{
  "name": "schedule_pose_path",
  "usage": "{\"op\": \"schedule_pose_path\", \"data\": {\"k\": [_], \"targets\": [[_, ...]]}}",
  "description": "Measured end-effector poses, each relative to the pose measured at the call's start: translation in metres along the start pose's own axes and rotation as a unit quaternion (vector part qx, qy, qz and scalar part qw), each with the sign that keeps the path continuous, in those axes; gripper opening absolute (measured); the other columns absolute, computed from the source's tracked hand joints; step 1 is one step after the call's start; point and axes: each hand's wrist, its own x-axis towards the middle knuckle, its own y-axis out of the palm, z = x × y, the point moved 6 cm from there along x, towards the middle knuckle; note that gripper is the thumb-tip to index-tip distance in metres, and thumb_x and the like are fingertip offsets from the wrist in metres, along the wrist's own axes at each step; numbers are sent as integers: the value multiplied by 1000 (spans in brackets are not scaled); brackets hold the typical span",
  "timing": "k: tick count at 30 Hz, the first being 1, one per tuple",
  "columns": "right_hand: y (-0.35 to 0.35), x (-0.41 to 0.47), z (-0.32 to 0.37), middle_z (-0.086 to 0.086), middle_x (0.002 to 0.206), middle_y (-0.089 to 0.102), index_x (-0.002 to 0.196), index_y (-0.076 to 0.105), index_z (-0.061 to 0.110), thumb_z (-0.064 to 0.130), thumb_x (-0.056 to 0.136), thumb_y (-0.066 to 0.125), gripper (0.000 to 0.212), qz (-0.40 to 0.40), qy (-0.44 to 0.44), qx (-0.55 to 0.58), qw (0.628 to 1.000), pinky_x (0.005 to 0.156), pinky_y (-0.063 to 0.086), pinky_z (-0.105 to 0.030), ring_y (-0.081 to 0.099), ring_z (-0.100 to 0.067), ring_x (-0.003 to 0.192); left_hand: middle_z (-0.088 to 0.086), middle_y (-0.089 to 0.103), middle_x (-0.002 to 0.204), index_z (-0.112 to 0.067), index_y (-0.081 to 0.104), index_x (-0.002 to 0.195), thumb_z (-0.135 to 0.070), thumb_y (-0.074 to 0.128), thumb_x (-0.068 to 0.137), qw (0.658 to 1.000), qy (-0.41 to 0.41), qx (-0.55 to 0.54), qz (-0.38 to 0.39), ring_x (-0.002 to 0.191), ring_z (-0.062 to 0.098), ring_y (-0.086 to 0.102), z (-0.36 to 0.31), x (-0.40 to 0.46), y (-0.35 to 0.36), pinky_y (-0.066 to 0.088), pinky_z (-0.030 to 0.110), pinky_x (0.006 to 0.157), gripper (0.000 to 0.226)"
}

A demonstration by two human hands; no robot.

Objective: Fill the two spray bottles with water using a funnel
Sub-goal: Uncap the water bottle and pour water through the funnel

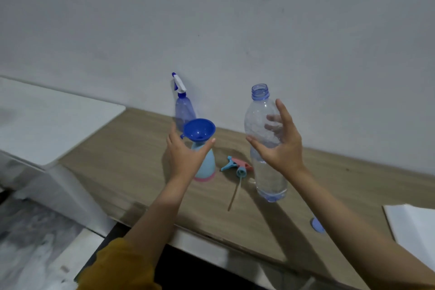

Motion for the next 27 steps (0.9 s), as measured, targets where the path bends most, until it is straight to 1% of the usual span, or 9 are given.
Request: {"op": "schedule_pose_path", "data": {"k": [2,5,7,12,14,17,21,24,27], "targets": [[10,6,4,-5,111,58,147,29,26,31,66,88,100,32,-6,-9,999,78,56,-25,65,-16,88,-5,48,126,-18,36,138,-55,84,54,999,-11,-19,35,105,8,49,6,12,4,42,25,82,104],[20,14,9,-1,107,57,147,28,34,32,67,87,99,71,-9,-30,997,73,57,-27,65,-16,83,-5,55,127,-25,42,135,-65,79,51,996,-14,-43,78,111,12,55,15,21,11,51,34,90,100],[25,19,11,0,105,57,146,26,39,32,67,87,100,96,7,-39,995,71,56,-22,64,-14,85,-5,56,126,-24,44,134,-60,80,54,993,-23,-65,93,112,12,55,19,24,12,50,34,92,95],[35,20,20,2,104,56,148,25,38,33,67,86,101,155,16,-97,983,67,48,-8,62,-8,81,-6,54,126,-26,42,134,-49,82,61,988,-28,-80,129,113,13,55,22,29,14,48,30,89,86],[35,18,28,-1,111,58,149,24,38,31,69,85,100,167,4,-118,979,68,52,-14,63,-11,86,-6,53,128,-25,42,134,-46,83,61,987,-28,-95,130,114,14,54,23,31,14,48,33,93,87],[35,18,38,-6,116,61,148,23,43,31,70,84,99,180,22,-135,974,70,58,-35,64,-11,85,-7,52,125,-27,44,129,-44,84,60,983,-23,-111,141,113,15,54,24,34,16,48,36,94,82],[38,17,48,6,109,61,145,30,44,29,68,85,96,206,63,-162,963,71,58,-39,65,-6,74,-4,53,122,-28,45,123,-47,83,58,980,-15,-119,159,110,17,55,30,39,20,50,38,91,78],[42,17,60,26,102,55,143,31,45,25,68,85,95,225,53,-195,953,75,56,-38,60,11,68,-5,55,119,-27,47,118,-47,82,59,979,2,-113,169,107,17,56,30,41,20,51,37,89,72],[42,19,65,15,99,58,142,30,49,27,68,85,95,245,76,-233,938,76,56,-38,55,17,64,-2,55,122,-21,47,124,-48,82,58,978,11,-113,175,111,17,54,32,43,21,50,40,92,79]]}}
